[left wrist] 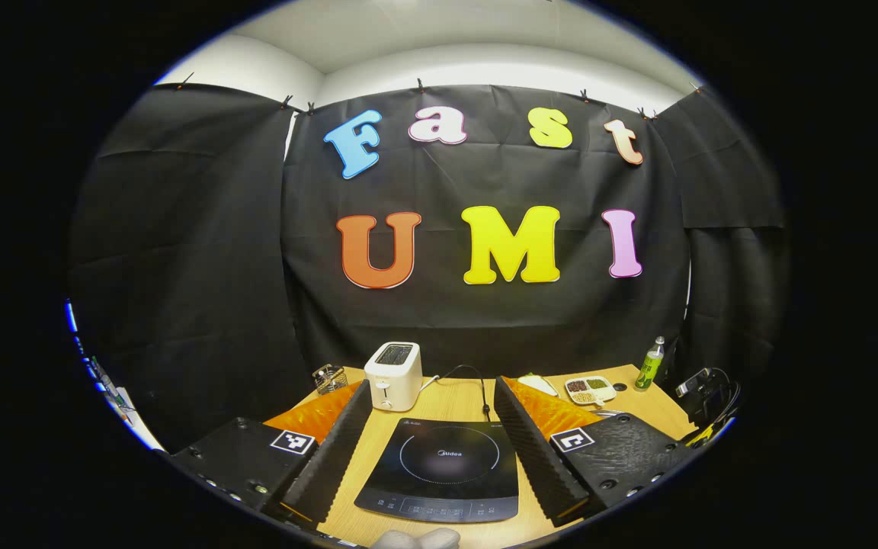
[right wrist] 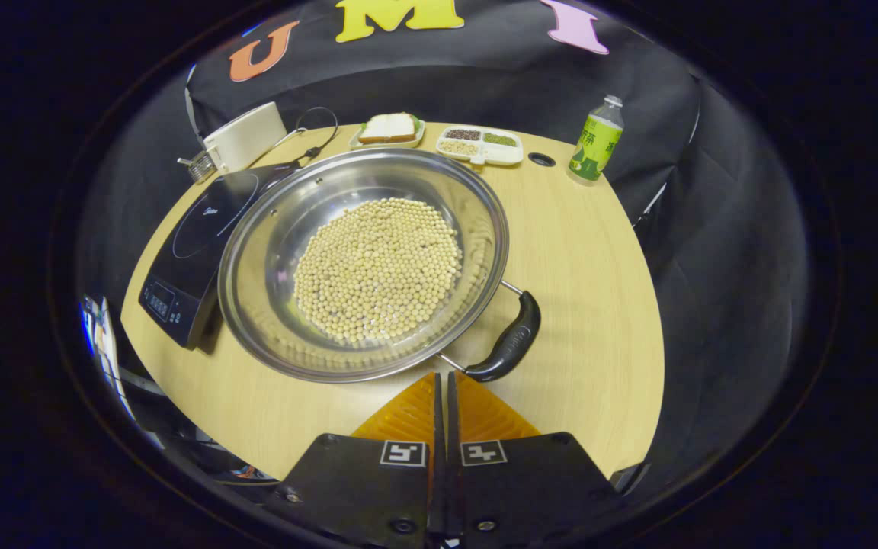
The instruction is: First push the handle of the pot to place it horizontally, then grasp the pot with both hands and set it on the induction cooktop.
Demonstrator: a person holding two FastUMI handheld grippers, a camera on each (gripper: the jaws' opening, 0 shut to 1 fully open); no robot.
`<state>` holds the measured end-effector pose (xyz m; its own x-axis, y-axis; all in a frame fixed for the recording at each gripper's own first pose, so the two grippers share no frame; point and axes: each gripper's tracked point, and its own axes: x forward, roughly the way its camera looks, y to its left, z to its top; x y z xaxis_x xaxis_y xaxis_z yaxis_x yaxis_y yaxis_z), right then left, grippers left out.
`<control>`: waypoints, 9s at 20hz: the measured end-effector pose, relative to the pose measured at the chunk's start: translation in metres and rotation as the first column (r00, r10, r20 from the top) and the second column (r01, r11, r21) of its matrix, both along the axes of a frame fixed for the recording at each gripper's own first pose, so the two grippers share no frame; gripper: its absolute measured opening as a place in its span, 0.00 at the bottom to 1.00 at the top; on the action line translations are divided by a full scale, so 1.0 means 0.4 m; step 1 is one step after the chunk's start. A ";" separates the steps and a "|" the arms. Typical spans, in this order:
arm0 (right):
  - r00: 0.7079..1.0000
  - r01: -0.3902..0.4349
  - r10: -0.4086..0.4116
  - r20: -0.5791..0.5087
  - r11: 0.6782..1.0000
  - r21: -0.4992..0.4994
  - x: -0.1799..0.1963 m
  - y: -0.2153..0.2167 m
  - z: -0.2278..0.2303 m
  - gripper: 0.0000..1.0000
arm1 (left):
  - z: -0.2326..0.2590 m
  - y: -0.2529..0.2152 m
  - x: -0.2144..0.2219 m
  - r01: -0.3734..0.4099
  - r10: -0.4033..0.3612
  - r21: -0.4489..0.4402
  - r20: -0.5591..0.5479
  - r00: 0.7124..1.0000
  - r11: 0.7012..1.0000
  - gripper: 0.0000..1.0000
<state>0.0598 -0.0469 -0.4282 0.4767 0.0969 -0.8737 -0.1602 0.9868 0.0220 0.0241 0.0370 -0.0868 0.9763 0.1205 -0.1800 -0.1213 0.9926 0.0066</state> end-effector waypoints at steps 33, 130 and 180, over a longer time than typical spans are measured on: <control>0.984 -0.060 0.080 0.161 0.991 -0.123 0.180 -0.198 0.071 0.17 | -0.067 -0.138 0.069 0.001 0.000 0.011 -0.025 1.000 1.000 0.97; 0.973 0.132 -0.168 0.161 0.968 0.215 0.317 0.554 0.161 0.53 | -0.641 0.184 0.314 -0.002 -0.013 -0.030 -0.487 0.873 1.000 0.60; 0.853 -0.039 -0.049 0.519 0.987 0.158 0.133 0.471 0.512 0.88 | -0.309 0.170 0.097 -0.076 0.089 0.063 -0.232 0.969 0.995 0.97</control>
<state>0.1129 0.1417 -0.2233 0.8572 0.2075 -0.4713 -0.1866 0.9782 0.0914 0.0629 0.1050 -0.2104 0.8940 0.2145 -0.3934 -0.1914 0.9767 0.0975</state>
